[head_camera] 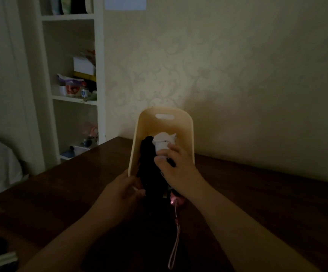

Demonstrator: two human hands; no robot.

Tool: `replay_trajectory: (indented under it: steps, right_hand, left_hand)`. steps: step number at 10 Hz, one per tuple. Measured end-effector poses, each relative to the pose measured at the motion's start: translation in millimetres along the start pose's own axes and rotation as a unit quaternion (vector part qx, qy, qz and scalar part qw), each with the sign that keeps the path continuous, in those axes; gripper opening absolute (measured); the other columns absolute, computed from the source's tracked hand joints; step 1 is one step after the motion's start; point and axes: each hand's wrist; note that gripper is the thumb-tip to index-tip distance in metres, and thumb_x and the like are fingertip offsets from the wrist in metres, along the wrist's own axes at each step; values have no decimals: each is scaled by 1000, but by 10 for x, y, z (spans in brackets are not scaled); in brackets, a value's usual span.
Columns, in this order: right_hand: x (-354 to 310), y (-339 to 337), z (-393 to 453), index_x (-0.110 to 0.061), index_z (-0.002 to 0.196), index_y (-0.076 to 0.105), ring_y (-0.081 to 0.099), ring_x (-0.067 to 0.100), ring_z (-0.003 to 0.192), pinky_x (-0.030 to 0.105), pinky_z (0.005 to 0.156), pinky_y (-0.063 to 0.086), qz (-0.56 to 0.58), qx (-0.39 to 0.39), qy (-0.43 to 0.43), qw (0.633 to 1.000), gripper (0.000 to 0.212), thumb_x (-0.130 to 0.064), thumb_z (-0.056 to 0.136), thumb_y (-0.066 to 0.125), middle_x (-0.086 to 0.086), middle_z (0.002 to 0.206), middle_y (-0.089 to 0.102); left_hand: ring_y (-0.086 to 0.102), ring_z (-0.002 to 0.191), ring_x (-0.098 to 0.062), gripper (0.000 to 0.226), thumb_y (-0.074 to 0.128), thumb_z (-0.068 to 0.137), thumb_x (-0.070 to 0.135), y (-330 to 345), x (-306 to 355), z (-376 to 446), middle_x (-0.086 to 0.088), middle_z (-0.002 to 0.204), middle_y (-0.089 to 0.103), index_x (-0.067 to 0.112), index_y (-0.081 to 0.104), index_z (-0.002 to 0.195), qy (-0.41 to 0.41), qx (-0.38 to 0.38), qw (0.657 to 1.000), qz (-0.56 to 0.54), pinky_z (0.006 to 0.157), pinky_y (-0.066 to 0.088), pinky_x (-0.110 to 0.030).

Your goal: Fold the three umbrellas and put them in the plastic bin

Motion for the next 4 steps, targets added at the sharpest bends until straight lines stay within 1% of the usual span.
replay_trajectory:
  steps: [1, 2, 3, 4]
  right_hand:
    - [-17, -109, -20, -33, 142, 37, 9, 9, 145, 34, 114, 9, -88, -24, -15, 996, 44, -41, 100, 30, -8, 157, 19]
    - [-41, -234, -59, -16, 141, 39, 31, 3, 131, 21, 101, 25, 21, -33, -26, 999, 44, -33, 101, 33, 2, 150, 33]
    - [29, -304, -39, -30, 145, 32, 35, 4, 127, 18, 97, 27, 50, -58, 11, 997, 47, -40, 100, 35, -6, 147, 36]
    - [83, -449, -48, -32, 146, 31, 32, 9, 135, 23, 105, 28, 26, -53, 17, 998, 50, -45, 98, 36, -11, 145, 35]
  left_hand:
    - [56, 82, -8, 14, 61, 88, 16, 10, 28, 60, 7, 93, 54, 25, 58, 77, -15, 3, 999, -30, 65, 39, -15]
    - [56, 75, -12, 10, 53, 92, 16, -17, 63, 176, 3, 91, 56, 22, 57, 85, -45, 0, 997, -56, 59, 40, -16]
    - [59, 78, -17, 12, 43, 97, 16, -38, 64, 374, -4, 99, 59, 19, 55, 98, -65, -15, 995, -69, 66, 51, -29]
    - [59, 96, -21, 20, 39, 100, 17, -31, 52, 661, -7, 106, 60, 14, 53, 113, -81, -27, 991, -105, 82, 48, -35]
Point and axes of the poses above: each hand's wrist, its own z-axis towards the middle knuckle, its own y-axis out of the palm, x = y × z
